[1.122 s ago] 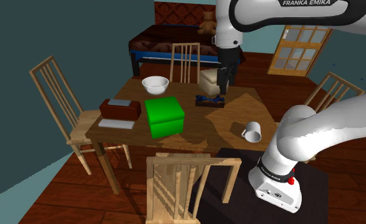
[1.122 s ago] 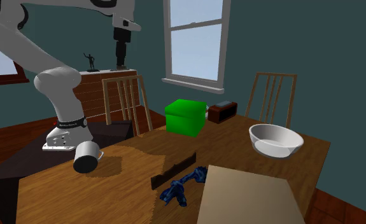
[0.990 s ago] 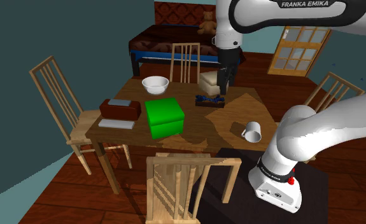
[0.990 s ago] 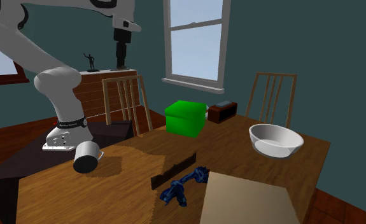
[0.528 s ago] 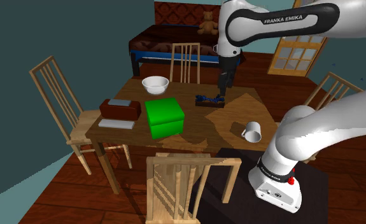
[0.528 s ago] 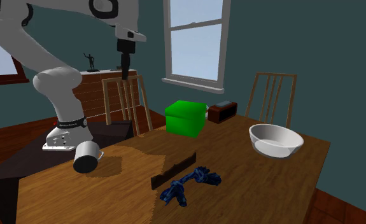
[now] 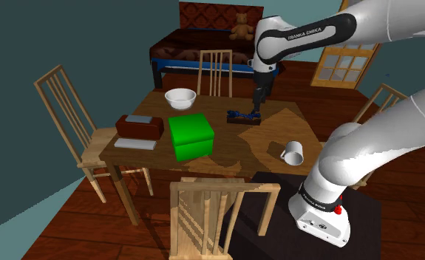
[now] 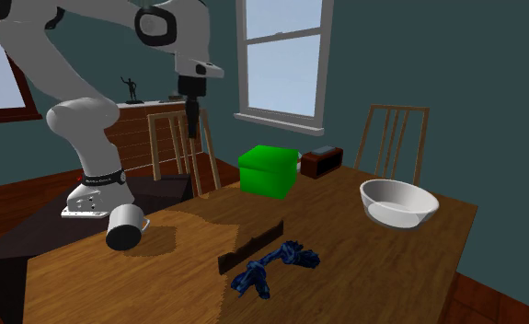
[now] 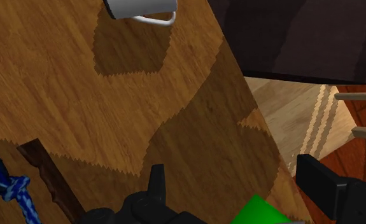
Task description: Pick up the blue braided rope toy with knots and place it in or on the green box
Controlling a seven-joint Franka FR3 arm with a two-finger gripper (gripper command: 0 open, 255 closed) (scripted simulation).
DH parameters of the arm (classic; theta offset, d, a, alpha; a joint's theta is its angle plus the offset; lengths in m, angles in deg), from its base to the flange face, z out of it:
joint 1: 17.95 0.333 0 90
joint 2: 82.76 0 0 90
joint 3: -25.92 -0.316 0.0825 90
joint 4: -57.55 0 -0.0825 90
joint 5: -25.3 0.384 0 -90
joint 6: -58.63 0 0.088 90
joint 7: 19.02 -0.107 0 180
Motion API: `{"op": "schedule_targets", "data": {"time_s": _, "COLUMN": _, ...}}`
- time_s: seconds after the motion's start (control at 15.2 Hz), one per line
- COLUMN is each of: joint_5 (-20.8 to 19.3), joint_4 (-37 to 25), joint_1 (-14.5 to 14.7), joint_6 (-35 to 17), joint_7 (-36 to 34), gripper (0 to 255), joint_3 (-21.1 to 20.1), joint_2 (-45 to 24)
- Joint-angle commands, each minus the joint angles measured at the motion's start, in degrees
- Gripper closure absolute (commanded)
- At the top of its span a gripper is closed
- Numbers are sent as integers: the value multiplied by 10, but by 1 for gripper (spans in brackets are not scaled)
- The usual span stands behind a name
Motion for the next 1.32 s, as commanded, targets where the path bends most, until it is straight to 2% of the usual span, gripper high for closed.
{"op": "schedule_targets", "data": {"time_s": 0.0, "joint_5": -2, "joint_4": -4, "joint_1": -2, "joint_6": -41, "joint_7": 29, "gripper": 0, "joint_3": 23, "joint_2": -37}}
{"op": "schedule_targets", "data": {"time_s": 0.26, "joint_5": 9, "joint_4": -30, "joint_1": -3, "joint_6": -103, "joint_7": 91, "gripper": 0, "joint_3": 66, "joint_2": -114}}
{"op": "schedule_targets", "data": {"time_s": 0.53, "joint_5": 43, "joint_4": -69, "joint_1": -2, "joint_6": -158, "joint_7": 163, "gripper": 0, "joint_3": 104, "joint_2": -200}}
{"op": "schedule_targets", "data": {"time_s": 0.92, "joint_5": 140, "joint_4": -153, "joint_1": -17, "joint_6": -211, "joint_7": 289, "gripper": 0, "joint_3": 133, "joint_2": -345}}
{"op": "schedule_targets", "data": {"time_s": 1.25, "joint_5": 227, "joint_4": -248, "joint_1": -60, "joint_6": -225, "joint_7": 386, "gripper": 0, "joint_3": 120, "joint_2": -466}}
